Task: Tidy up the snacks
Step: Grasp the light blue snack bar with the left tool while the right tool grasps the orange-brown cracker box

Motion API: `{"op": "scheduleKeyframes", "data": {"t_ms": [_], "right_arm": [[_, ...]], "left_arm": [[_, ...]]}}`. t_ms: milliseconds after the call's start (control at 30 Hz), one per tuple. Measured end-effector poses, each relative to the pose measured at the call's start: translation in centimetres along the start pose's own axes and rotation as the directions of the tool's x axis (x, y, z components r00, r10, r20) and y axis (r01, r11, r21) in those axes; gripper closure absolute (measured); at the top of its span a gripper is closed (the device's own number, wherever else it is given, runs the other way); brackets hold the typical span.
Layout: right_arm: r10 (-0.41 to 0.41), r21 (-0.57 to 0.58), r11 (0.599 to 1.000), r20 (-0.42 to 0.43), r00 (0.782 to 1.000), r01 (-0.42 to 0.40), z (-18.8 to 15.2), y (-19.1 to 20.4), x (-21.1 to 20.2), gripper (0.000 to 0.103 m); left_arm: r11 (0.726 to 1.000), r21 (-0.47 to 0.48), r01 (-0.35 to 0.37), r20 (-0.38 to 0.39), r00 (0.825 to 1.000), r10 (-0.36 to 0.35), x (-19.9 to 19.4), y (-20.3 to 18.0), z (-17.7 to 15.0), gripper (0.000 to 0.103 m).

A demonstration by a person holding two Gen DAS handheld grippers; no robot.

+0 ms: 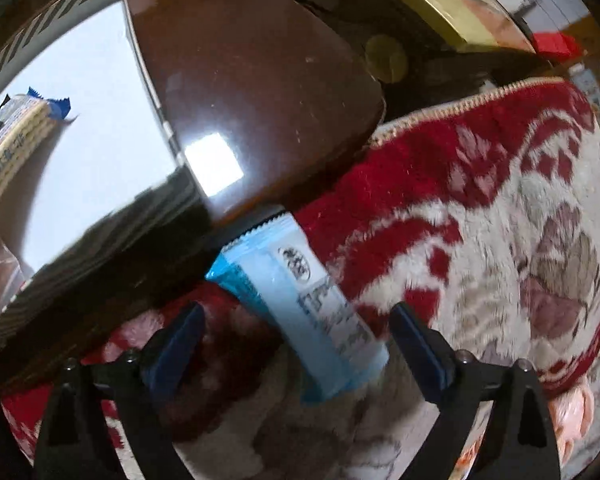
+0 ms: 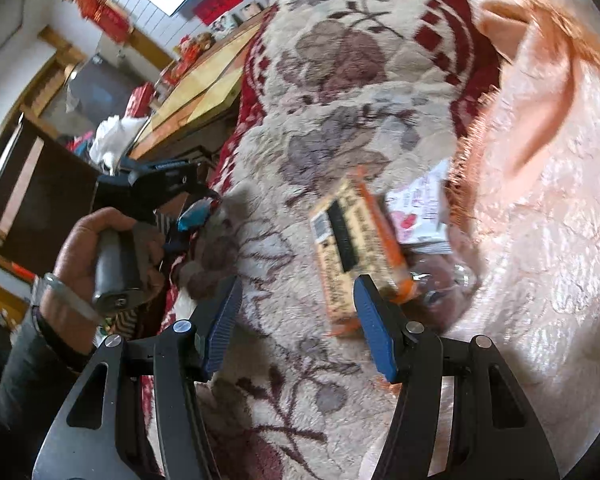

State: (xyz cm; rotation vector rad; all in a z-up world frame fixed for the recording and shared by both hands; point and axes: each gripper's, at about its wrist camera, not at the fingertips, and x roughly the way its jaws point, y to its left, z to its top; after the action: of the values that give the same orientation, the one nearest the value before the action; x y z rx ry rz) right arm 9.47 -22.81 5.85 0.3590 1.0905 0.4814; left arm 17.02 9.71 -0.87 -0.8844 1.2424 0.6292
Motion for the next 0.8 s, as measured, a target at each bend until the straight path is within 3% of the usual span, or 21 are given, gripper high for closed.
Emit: {"op": "scheduleKeyframes", "data": {"t_ms": [67,200,300,400,533,633,667,700,800], "right_arm": [[0.018,0.030,0.999,0.021,1.000,-0.018,0.2,-0.7,-0.4,0.045],[0.036,0.028,0.999,0.105,0.994,-0.039,0.6,-0.9,-2.2,0.045],[0.006,-0.019,1.000,0.127,0.992,-0.004,0.7,-0.3,-2.8,0.048],[-0.041,-0.040,0.998,0.104,0.994,0.045,0.5,-0.2,-2.1,0.048],[-0.171,-0.094,0.980,0.072,0.983,0.177,0.1,-0.1,-0.4,0.047],[-0.277,-0.152,0.947,0.055,0.959,0.282,0.2,-0.1,1.2,0.045],[-0.330,-0.195,0.922,0.054,0.943,0.334,0.3,0.3,1.9,0.043],[-0.354,-0.222,0.907,0.058,0.934,0.357,0.4,0.5,2.1,0.038],[-0.397,-0.323,0.861,0.055,0.916,0.393,0.8,1.7,3.2,0.036]], "left_arm": [[1.000,-0.026,0.017,0.009,1.000,-0.017,0.1,0.3,0.0,0.008],[1.000,0.010,0.025,0.045,0.999,-0.025,-0.7,1.6,-0.4,0.049],[0.996,0.069,0.049,0.043,0.998,-0.052,-1.2,3.2,-0.6,0.072],[0.986,0.112,0.123,0.018,0.992,-0.125,-1.9,5.1,-1.5,0.072],[0.950,0.283,0.131,0.027,0.989,-0.145,-3.7,5.0,-4.5,0.073],[0.898,0.425,0.108,0.064,0.987,-0.149,-5.0,4.0,-6.2,0.072],[0.880,0.458,0.122,0.056,0.985,-0.166,-5.5,3.9,-6.4,0.072],[0.866,0.481,0.133,0.045,0.983,-0.176,-5.6,3.9,-6.6,0.072],[0.838,0.520,0.168,0.015,0.979,-0.205,-6.3,4.4,-6.6,0.073]]}}
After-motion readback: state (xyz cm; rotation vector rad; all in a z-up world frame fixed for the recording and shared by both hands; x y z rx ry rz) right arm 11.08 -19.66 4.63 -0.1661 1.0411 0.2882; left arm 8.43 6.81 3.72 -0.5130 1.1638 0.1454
